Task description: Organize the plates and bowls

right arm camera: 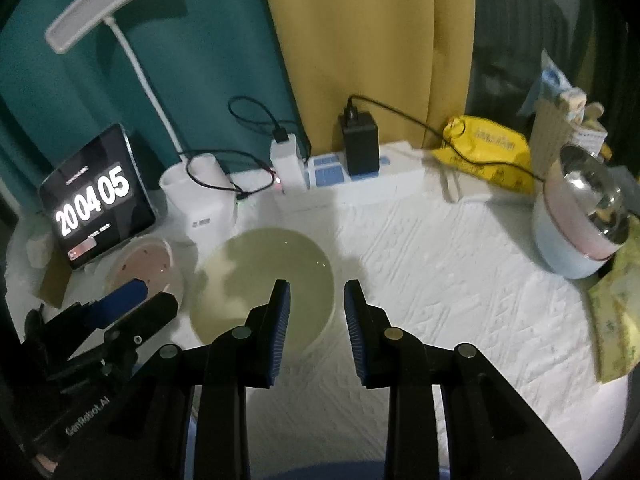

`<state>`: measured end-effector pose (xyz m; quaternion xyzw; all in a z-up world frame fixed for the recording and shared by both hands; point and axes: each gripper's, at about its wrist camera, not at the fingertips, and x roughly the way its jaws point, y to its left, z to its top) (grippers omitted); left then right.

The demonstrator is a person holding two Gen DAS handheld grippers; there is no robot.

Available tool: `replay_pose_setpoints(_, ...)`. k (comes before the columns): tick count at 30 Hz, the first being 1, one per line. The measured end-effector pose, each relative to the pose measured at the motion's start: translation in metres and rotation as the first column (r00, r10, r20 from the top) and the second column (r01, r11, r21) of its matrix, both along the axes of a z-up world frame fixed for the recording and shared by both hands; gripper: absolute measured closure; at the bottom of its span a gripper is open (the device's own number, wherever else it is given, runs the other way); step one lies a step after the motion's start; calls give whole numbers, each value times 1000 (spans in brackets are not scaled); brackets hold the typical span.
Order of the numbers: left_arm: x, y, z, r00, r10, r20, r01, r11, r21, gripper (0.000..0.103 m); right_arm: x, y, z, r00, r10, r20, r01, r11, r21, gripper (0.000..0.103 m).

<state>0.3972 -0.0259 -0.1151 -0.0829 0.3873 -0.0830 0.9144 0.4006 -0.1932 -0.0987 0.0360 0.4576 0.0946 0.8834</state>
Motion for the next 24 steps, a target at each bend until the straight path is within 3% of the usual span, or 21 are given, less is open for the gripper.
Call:
replay_pose_setpoints(9,27,-9,-27,992,-17,-122,21,999,33,58,24,-3,-33,990,-44,-137,50,998,41,74)
replay_pose_setpoints(16,37,-9,-40,986,-5,-168,14,998,53,58,30,0,-57,973,-37,-226,50,997,51,74)
replay_pose_setpoints(21,43,-15,-46,982,-19,-187,30,998,55,60,31,5,-60,975,-23,-221,32,999,39,76)
replay_pose_setpoints(24,45,-20,-47,983,-28,-179,40,997,63,69,31,9,-60,977,-11,-212,17,999,27,78)
